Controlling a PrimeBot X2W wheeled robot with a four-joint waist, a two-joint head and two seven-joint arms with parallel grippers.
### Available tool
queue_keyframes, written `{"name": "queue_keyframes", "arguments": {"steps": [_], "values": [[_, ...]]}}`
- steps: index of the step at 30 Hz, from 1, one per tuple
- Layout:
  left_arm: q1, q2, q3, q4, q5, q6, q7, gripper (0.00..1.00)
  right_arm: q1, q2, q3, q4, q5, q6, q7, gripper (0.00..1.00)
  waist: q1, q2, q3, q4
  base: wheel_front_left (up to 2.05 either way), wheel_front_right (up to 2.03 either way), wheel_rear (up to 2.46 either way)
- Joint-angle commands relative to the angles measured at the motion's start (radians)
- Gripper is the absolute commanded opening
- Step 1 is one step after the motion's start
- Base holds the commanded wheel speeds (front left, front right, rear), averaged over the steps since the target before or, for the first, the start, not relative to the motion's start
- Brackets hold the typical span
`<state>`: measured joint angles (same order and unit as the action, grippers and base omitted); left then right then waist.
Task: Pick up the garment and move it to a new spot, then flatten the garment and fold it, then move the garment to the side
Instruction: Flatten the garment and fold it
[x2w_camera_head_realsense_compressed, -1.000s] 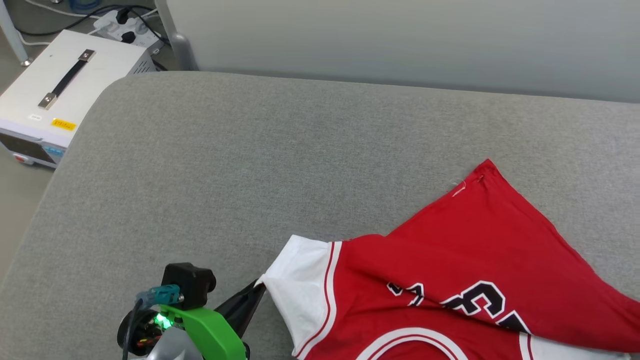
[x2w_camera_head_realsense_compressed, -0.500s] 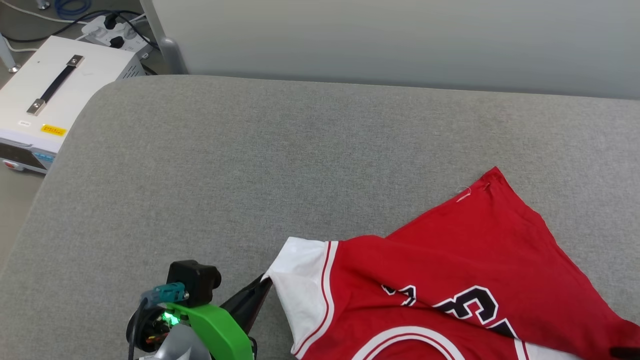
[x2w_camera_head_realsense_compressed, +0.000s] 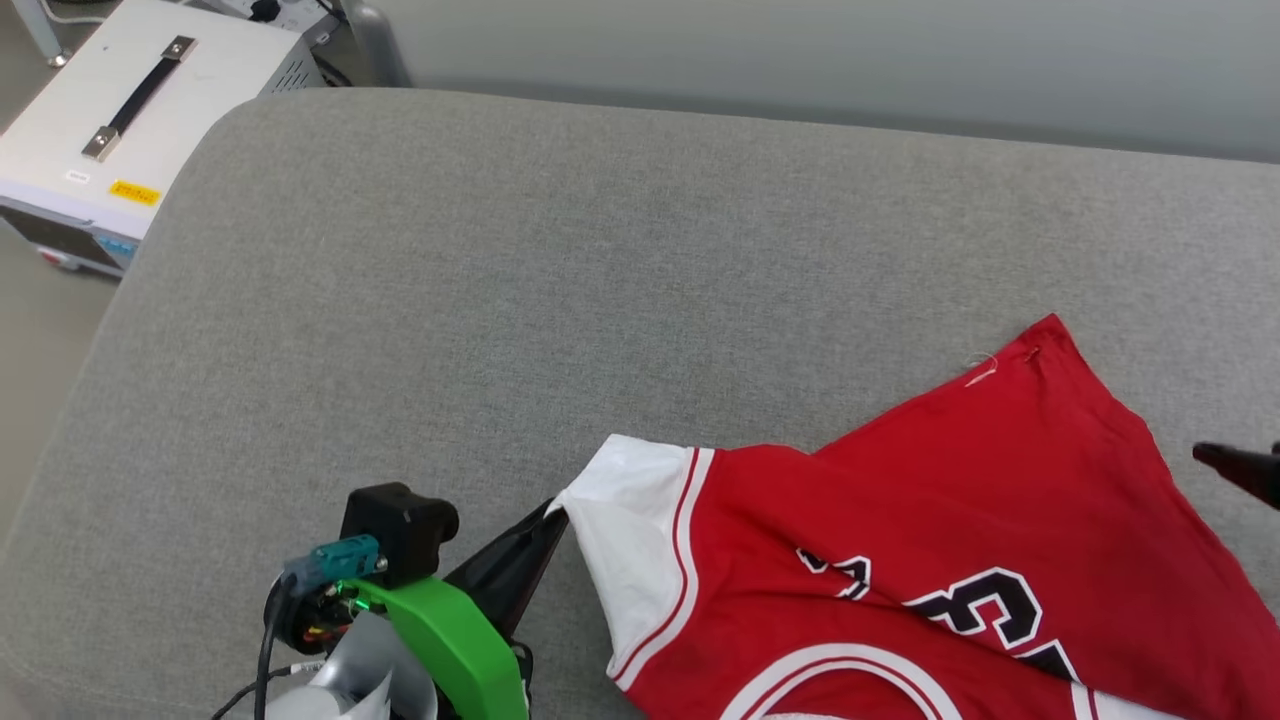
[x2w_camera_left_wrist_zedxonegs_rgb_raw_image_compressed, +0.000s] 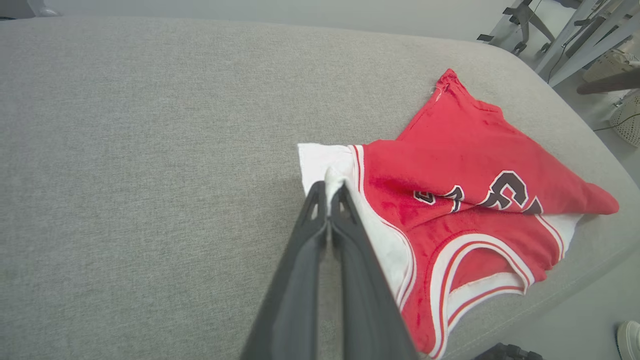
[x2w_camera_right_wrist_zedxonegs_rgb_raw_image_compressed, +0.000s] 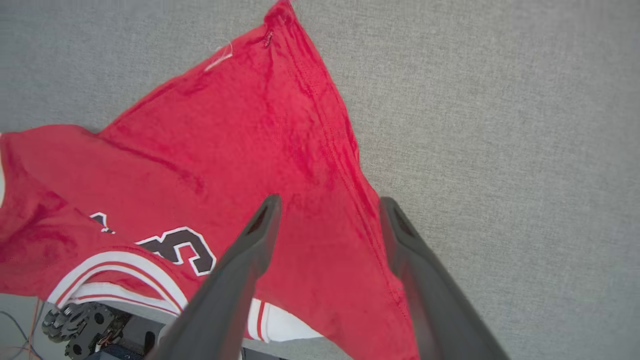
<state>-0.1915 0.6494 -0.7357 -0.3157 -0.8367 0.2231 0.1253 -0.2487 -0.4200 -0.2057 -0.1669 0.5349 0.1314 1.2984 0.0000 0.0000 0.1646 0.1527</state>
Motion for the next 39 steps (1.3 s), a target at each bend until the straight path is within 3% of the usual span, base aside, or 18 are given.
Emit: {"name": "queue_keyframes", "arguments": {"steps": [1, 8, 11, 25, 26, 27, 28, 35, 39], "values": [[-0.025, -0.003, 0.001, -0.010, 0.015, -0.008, 0.003, 0.00, -0.047, -0.007, 0.013, 0.013, -0.009, -0.001, 0.010, 1.00, 0.0000, 0.0000, 0.062, 0.050, 0.00, 0.00, 0.00], [-0.072, -0.021, -0.012, -0.019, 0.042, -0.022, 0.004, 0.00, -0.222, -0.009, 0.063, 0.143, -0.063, -0.001, 0.033, 1.00, 0.0000, 0.0000, 0.140, 0.120, 0.00, 0.00, 0.00], [-0.095, -0.043, -0.026, -0.020, 0.053, -0.032, 0.001, 0.00, -0.293, -0.029, 0.085, 0.258, -0.103, -0.001, 0.019, 1.00, 0.0000, 0.0000, 0.195, 0.170, 0.00, 0.00, 0.00], [-0.115, -0.066, -0.041, 0.023, 0.068, -0.042, -0.016, 0.00, -0.262, -0.072, 0.129, 0.398, -0.130, -0.001, -0.013, 0.98, 0.0000, 0.0000, 0.234, 0.232, 0.00, 0.00, 0.00], [-0.116, -0.068, -0.042, 0.026, 0.069, -0.042, -0.018, 0.00, -0.254, -0.073, 0.132, 0.402, -0.132, -0.001, -0.013, 0.47, 0.0000, 0.0000, 0.235, 0.233, 0.00, 0.00, 0.00], [-0.117, -0.070, -0.043, 0.028, 0.069, -0.042, -0.019, 0.00, -0.248, -0.074, 0.135, 0.405, -0.135, -0.001, -0.015, 0.36, 0.0000, 0.0000, 0.236, 0.235, 0.00, 0.00, 0.00], [-0.118, -0.073, -0.044, 0.031, 0.068, -0.043, -0.020, 0.00, -0.238, -0.075, 0.142, 0.408, -0.134, -0.001, -0.016, 0.00, 0.0000, 0.0000, 0.236, 0.236, 0.00, 0.00, 0.00], [-0.122, -0.078, -0.042, 0.043, 0.064, -0.045, -0.025, 0.00, -0.224, -0.078, 0.150, 0.407, -0.115, -0.001, -0.078, 0.00, 0.0000, 0.0000, 0.225, 0.232, 0.00, 0.00, 0.00], [-0.117, -0.074, -0.038, 0.052, 0.056, -0.043, -0.028, 0.00, -0.245, -0.087, 0.161, 0.416, -0.086, -0.001, -0.178, 0.00, 0.0000, 0.0000, 0.186, 0.218, 0.00, 0.00, 0.00]]}}
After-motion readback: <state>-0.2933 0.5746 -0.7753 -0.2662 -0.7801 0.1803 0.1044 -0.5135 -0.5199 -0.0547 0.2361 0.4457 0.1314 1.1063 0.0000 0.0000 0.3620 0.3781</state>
